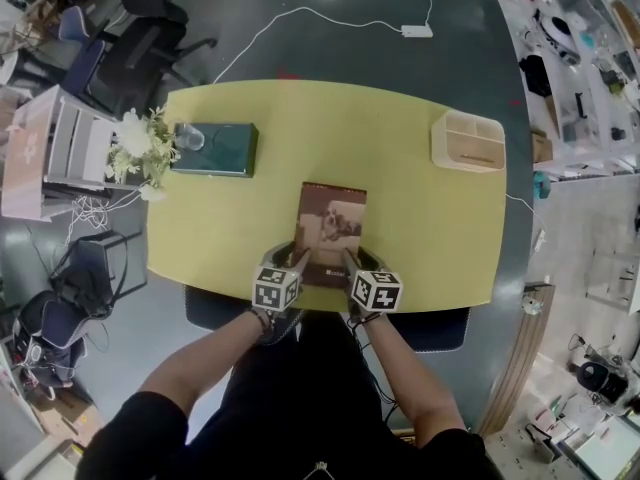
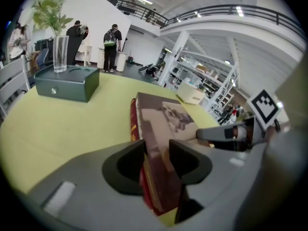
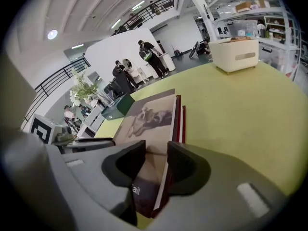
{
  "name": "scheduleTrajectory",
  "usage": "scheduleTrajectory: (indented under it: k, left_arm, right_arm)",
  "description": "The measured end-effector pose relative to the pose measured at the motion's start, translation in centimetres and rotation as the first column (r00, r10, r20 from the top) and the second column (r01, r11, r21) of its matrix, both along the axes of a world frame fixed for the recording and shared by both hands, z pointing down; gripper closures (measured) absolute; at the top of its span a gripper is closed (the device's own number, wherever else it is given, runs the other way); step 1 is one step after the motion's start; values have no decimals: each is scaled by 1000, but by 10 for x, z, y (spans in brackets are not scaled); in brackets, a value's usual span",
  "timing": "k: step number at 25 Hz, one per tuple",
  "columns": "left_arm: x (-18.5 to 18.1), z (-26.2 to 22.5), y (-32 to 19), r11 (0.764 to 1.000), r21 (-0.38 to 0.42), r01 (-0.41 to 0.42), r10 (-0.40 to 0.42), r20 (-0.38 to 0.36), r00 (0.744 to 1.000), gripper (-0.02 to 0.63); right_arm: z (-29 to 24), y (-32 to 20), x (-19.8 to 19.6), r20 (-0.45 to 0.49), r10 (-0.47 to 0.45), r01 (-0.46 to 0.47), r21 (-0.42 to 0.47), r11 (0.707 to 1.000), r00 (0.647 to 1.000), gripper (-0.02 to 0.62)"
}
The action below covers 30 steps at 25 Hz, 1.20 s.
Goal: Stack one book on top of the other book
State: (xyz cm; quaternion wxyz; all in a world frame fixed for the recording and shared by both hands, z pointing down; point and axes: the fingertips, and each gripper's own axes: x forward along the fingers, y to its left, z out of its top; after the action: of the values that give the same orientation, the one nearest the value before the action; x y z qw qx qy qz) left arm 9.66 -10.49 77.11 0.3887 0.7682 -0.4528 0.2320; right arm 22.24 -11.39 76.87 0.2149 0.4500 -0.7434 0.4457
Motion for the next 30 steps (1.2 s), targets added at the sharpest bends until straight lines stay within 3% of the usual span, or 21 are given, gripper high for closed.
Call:
scheduleTrajectory:
  k: [13, 21, 26, 30]
  left_arm:
    - [1, 1, 1, 1000, 3, -3, 3, -1, 1000, 428]
    - [-12, -13, -7, 998, 53, 16, -16, 0, 1000, 397]
    - [-41, -44, -21, 990, 117, 75, -75, -11, 997, 412]
    - [-59, -91, -27, 972, 226, 67, -65, -18, 998, 456]
  right_arm:
    - [1, -1, 1, 21, 0, -1, 25, 1000, 1000, 449]
    - [-14, -5, 12, 16, 28, -29, 69, 997, 999, 428]
    - [-46, -14, 30, 5, 78, -78, 133, 988, 997, 428]
    - [-95, -20, 28, 17, 72, -74, 247, 966, 997, 428]
